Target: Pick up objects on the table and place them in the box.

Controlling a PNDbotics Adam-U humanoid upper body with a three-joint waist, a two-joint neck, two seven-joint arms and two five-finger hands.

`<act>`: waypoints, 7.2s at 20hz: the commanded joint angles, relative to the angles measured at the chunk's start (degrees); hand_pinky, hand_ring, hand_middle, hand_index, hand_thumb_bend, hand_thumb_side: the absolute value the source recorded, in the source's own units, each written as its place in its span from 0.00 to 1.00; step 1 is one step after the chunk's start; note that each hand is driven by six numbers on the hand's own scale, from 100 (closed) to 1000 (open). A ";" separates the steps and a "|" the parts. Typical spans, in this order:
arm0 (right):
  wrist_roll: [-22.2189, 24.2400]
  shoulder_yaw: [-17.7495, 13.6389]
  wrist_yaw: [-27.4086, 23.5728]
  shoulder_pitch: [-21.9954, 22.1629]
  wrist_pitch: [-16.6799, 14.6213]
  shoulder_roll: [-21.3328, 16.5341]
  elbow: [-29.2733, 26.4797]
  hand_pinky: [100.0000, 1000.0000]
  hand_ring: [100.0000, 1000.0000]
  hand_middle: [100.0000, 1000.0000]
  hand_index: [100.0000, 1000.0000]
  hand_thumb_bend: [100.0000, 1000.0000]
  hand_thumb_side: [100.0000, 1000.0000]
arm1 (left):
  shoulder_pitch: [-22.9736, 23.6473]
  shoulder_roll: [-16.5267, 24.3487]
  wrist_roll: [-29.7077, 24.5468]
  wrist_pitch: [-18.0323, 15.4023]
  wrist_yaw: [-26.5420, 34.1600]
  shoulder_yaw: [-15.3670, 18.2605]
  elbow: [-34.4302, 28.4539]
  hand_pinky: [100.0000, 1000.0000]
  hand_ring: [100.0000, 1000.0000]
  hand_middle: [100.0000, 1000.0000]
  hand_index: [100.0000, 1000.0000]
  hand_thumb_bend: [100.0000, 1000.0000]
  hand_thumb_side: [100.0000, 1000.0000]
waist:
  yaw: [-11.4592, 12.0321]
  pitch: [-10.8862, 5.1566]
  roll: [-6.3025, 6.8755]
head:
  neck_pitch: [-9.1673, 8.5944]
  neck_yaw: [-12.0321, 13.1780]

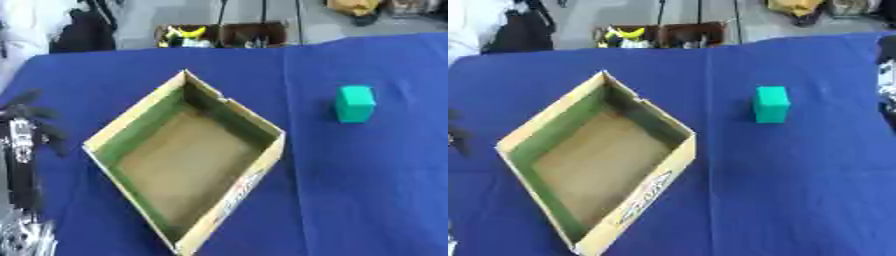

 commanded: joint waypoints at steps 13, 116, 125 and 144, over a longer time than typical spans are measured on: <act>-1.10 0.20 0.86 -2.55 -0.80 -5.25 -1.20 0.75 0.81 0.66 0.82 0.00 0.72 | -0.12 1.36 0.28 0.19 -0.30 0.21 -1.14 0.15 0.33 0.45 0.77 0.06 0.90 | -0.46 -1.53 0.02 | -0.37 -0.28; 53.17 18.22 29.07 -34.37 -5.35 -20.81 43.87 0.74 0.89 0.80 0.88 0.60 0.25 | 0.55 2.07 -2.59 0.27 0.21 -1.64 -1.14 0.12 0.32 0.45 0.76 0.06 0.89 | 3.22 0.38 -1.51 | -2.75 -6.25; 51.38 18.76 31.05 -34.32 -5.08 -20.07 45.54 0.73 0.88 0.78 0.87 0.51 0.27 | 0.53 2.01 -2.68 0.23 0.30 -1.73 -1.14 0.12 0.32 0.45 0.76 0.06 0.89 | 3.40 0.54 -1.38 | -2.93 -6.49; 45.10 18.67 32.87 -35.60 -4.07 -18.81 50.27 0.66 0.78 0.69 0.78 0.00 0.13 | 0.53 1.91 -3.00 0.24 0.40 -1.90 -1.14 0.12 0.32 0.45 0.76 0.05 0.89 | 3.86 1.11 -1.30 | -3.05 -7.20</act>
